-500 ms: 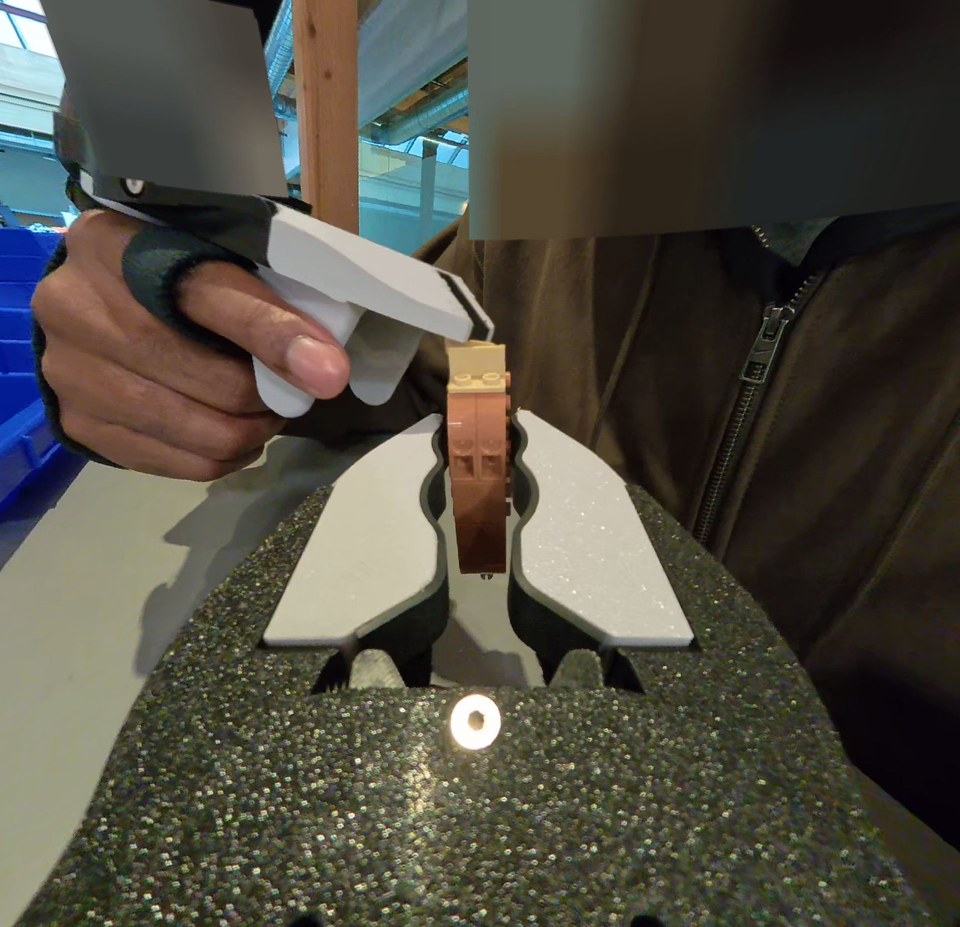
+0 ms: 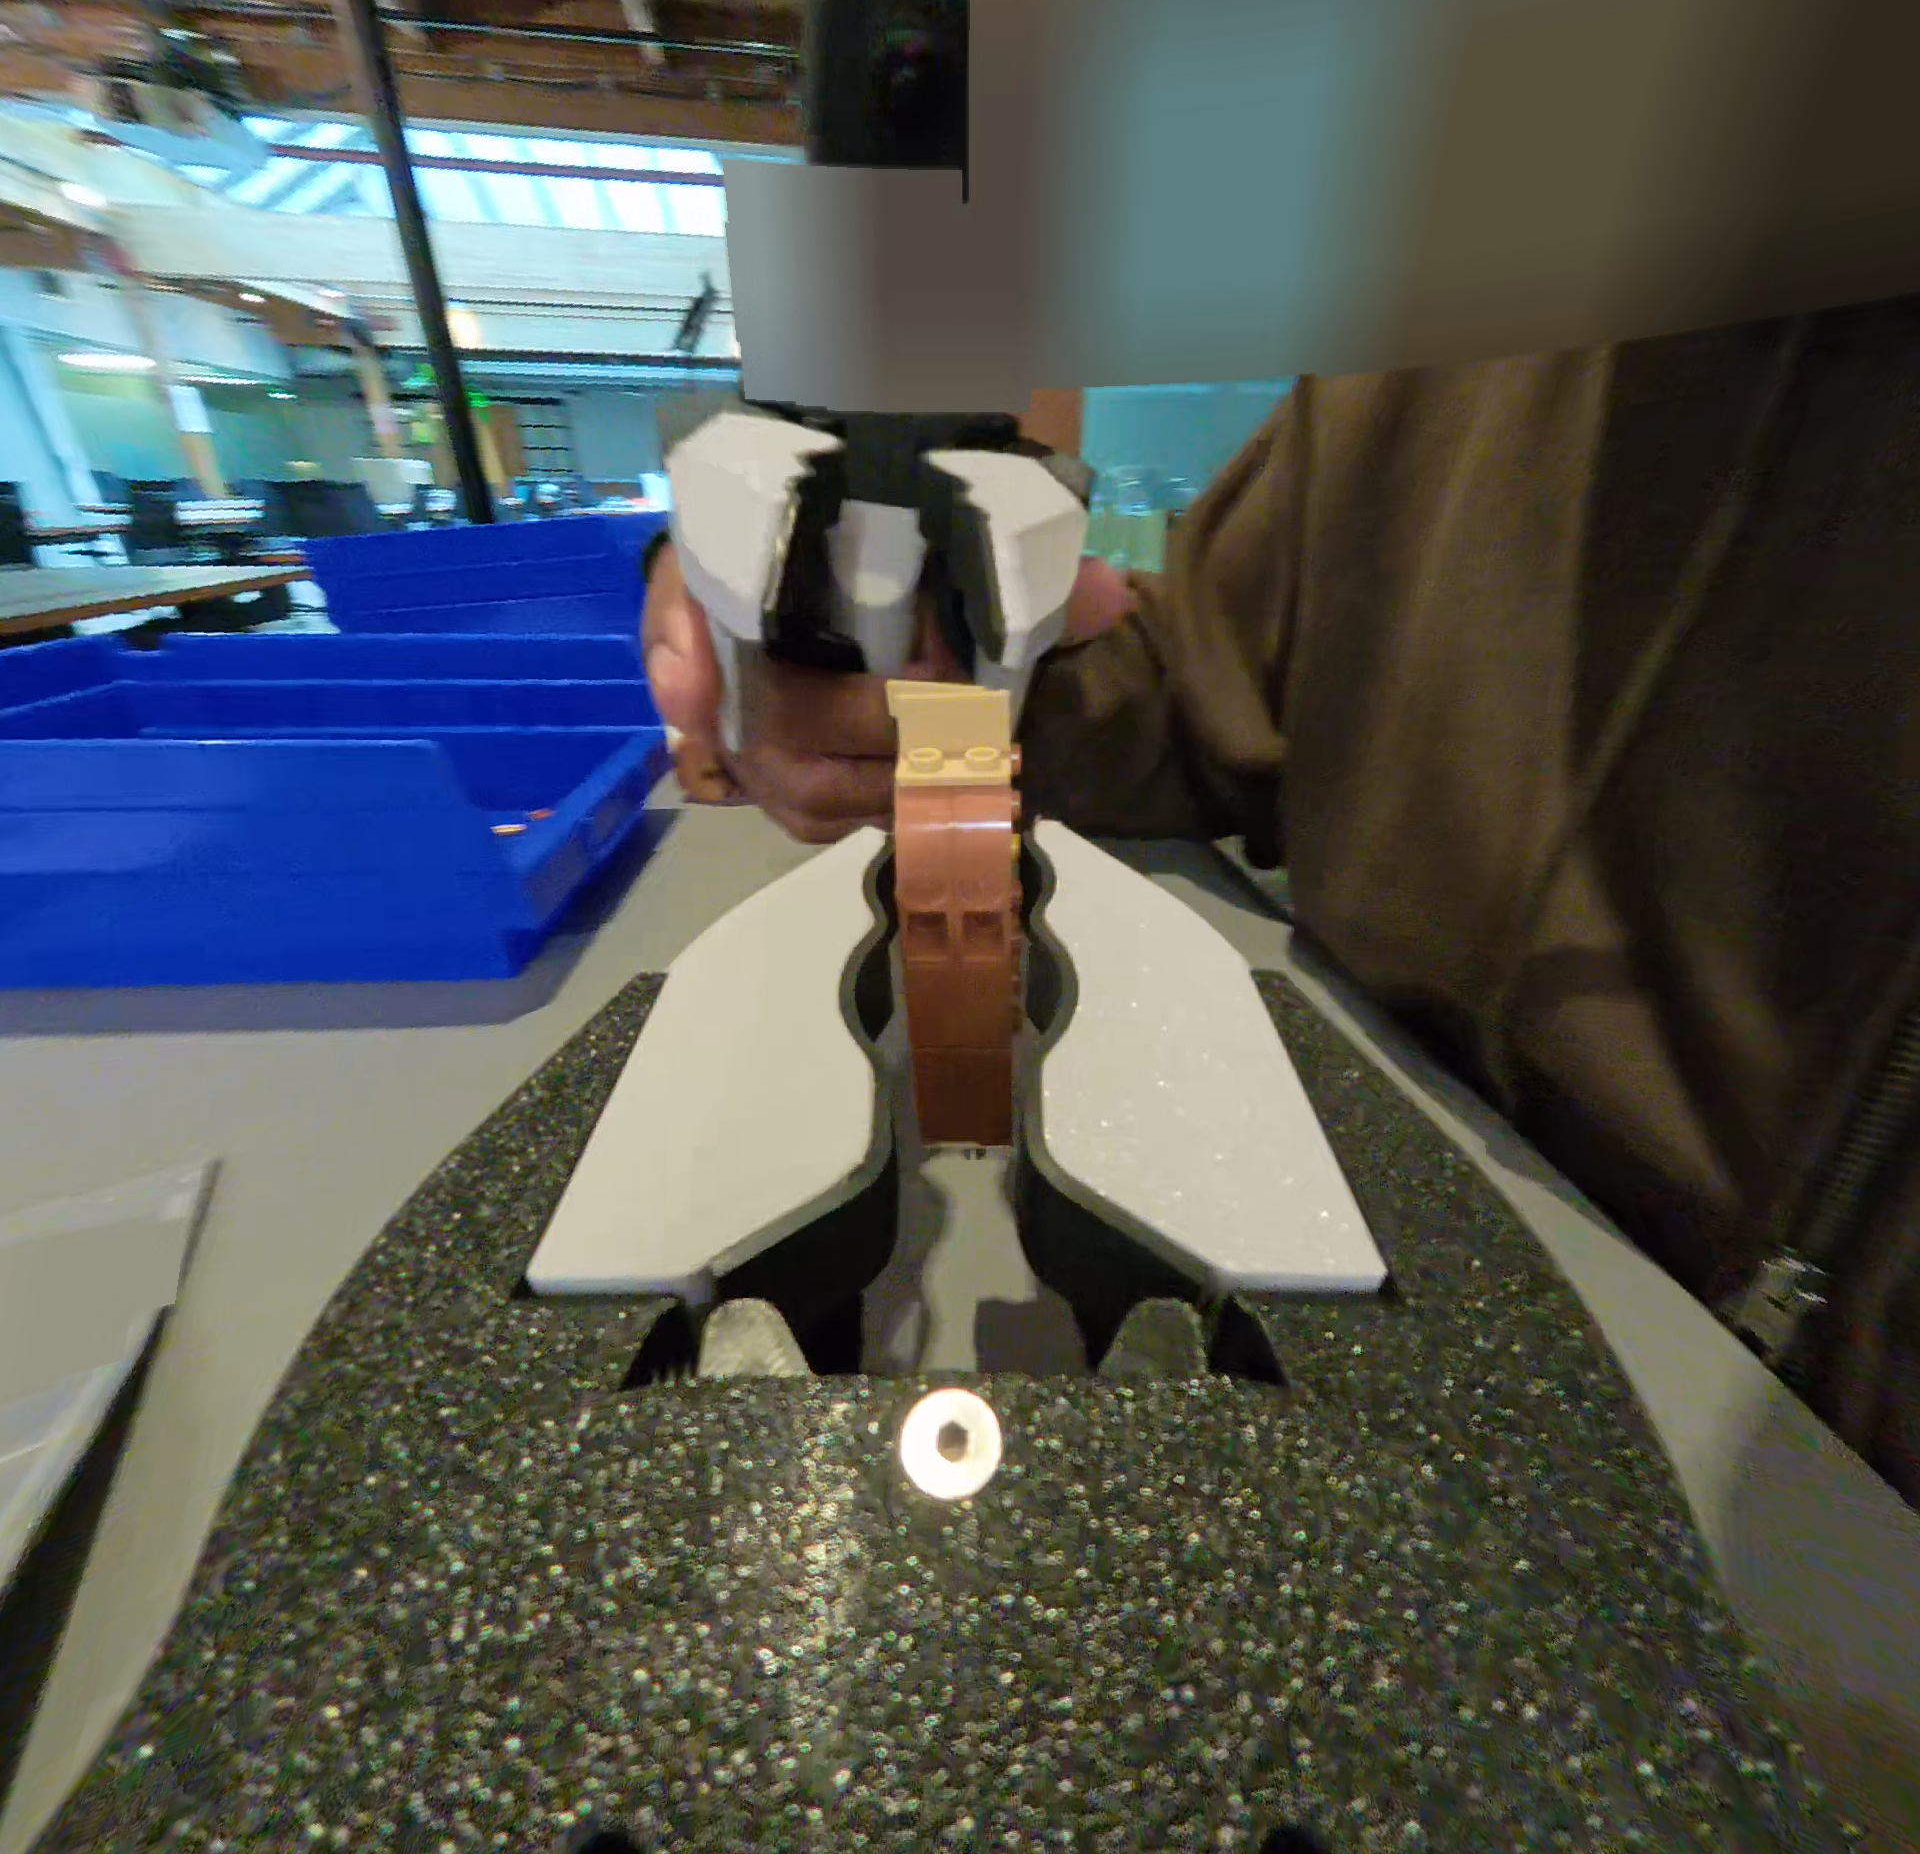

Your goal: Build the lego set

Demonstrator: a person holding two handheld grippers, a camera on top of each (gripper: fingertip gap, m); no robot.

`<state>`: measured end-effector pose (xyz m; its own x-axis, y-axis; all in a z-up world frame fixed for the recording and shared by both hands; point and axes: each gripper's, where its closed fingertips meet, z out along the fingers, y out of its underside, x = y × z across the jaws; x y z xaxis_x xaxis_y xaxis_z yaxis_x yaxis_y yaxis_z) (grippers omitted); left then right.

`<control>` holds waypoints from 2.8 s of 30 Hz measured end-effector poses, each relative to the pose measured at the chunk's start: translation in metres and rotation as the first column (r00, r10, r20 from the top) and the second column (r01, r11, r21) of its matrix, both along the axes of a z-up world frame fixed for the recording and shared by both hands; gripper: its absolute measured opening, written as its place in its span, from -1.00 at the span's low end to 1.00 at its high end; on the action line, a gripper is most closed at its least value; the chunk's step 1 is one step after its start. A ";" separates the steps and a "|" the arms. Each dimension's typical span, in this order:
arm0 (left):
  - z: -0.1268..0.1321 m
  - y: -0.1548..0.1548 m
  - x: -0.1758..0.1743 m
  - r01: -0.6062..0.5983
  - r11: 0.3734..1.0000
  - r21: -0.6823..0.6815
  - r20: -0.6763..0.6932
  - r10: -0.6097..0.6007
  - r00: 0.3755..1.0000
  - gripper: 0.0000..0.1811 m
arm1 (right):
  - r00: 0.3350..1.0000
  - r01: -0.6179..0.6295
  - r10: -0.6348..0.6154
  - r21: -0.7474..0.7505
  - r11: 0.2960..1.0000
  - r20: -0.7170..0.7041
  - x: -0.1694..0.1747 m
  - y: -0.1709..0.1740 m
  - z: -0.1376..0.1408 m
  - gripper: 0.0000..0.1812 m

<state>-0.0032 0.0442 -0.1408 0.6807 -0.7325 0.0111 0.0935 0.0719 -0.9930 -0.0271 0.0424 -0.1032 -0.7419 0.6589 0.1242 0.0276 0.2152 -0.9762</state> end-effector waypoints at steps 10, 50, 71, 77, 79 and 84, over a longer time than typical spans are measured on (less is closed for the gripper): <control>-0.008 0.015 -0.014 -0.150 0.989 0.005 -0.063 0.150 0.987 -0.76 | 0.988 0.139 -0.142 0.057 0.989 0.052 0.000 0.008 -0.012 -0.66; -0.011 0.003 0.007 0.015 1.000 -0.023 -0.055 -0.016 0.998 -0.76 | 0.998 -0.031 0.030 0.014 0.999 0.060 0.012 -0.011 -0.020 -0.81; 0.000 0.005 -0.004 -0.031 1.000 0.001 0.020 0.031 0.999 -0.76 | 0.989 0.032 -0.026 0.039 0.999 -0.144 0.011 -0.005 -0.005 -0.59; 0.003 0.006 -0.009 -0.080 0.997 0.023 0.007 0.079 0.997 -0.76 | 0.966 0.106 -0.116 -0.055 0.993 -0.230 0.005 0.007 0.004 -0.54; 0.004 0.006 -0.011 -0.090 0.996 0.027 0.012 0.090 0.996 -0.76 | 0.963 0.126 -0.146 -0.101 0.987 -0.227 0.002 0.012 0.005 -0.51; 0.005 0.007 -0.014 -0.104 0.994 0.029 0.019 0.104 0.994 -0.76 | 0.955 0.142 -0.175 -0.148 0.979 -0.239 0.001 0.016 0.004 -0.43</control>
